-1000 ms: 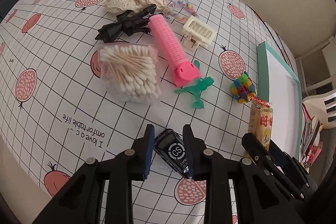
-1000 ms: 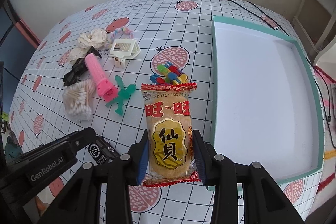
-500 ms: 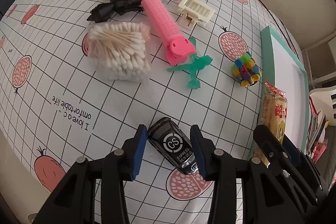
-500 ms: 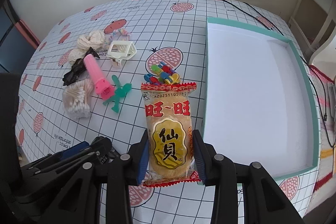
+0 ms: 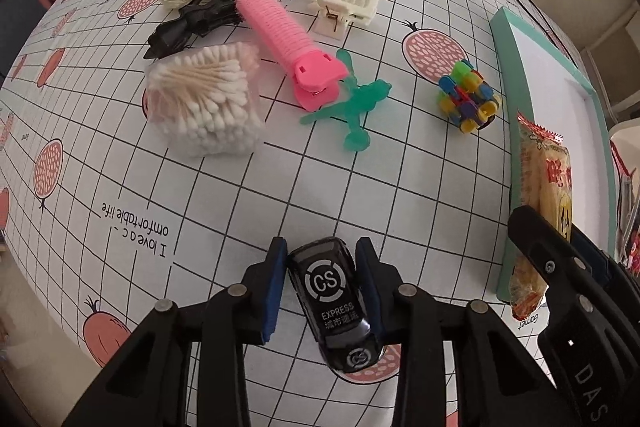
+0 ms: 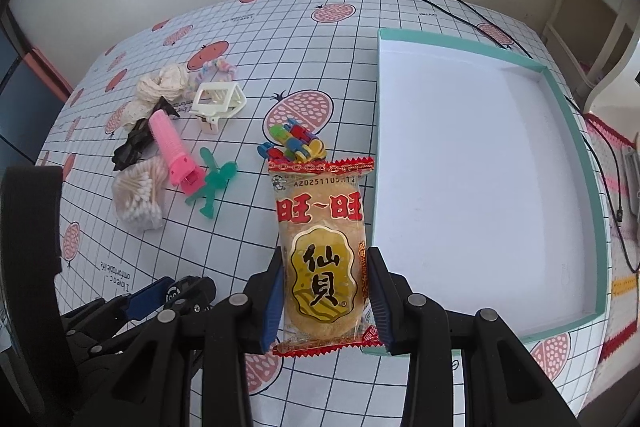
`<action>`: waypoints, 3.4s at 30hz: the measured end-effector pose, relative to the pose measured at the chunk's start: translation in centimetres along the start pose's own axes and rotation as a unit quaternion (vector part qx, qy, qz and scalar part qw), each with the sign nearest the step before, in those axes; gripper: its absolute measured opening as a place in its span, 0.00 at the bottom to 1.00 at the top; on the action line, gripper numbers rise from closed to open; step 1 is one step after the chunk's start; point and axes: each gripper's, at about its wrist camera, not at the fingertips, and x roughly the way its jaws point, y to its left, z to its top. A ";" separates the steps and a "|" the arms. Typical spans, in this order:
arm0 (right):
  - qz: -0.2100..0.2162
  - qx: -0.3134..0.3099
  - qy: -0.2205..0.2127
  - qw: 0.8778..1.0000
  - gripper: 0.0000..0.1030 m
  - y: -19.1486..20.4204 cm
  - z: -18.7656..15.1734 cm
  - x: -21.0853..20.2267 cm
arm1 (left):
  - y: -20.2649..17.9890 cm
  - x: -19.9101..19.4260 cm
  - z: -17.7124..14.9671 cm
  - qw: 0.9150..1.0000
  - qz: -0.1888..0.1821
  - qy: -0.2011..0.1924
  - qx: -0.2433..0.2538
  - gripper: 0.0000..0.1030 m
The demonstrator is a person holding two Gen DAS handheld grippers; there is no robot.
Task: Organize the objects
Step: 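Lift the black car with the left gripper while the right gripper lifts the cracker packet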
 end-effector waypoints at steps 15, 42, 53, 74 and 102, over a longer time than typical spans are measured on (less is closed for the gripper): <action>0.009 0.004 -0.018 1.000 0.39 -0.2 0.1 -0.9 | 0.0 -1.2 -0.2 0.999 0.000 -0.036 0.028 0.32; 0.016 0.044 -0.064 0.997 0.39 -2.5 0.9 -2.9 | 0.2 -4.5 0.6 0.997 -0.044 -0.070 -0.009 0.39; 0.013 0.048 -0.063 0.997 0.39 -3.4 0.9 -2.9 | -0.7 -0.8 0.0 0.998 -0.046 -0.020 -0.045 0.49; 0.018 0.052 -0.067 0.996 0.39 -3.9 0.9 -2.9 | -4.4 0.1 -1.3 0.999 -0.008 -0.041 0.025 0.32; 0.019 0.067 -0.090 0.994 0.39 -7.1 0.7 -4.7 | -2.5 -3.3 -4.1 0.995 -0.082 -0.062 -0.006 0.49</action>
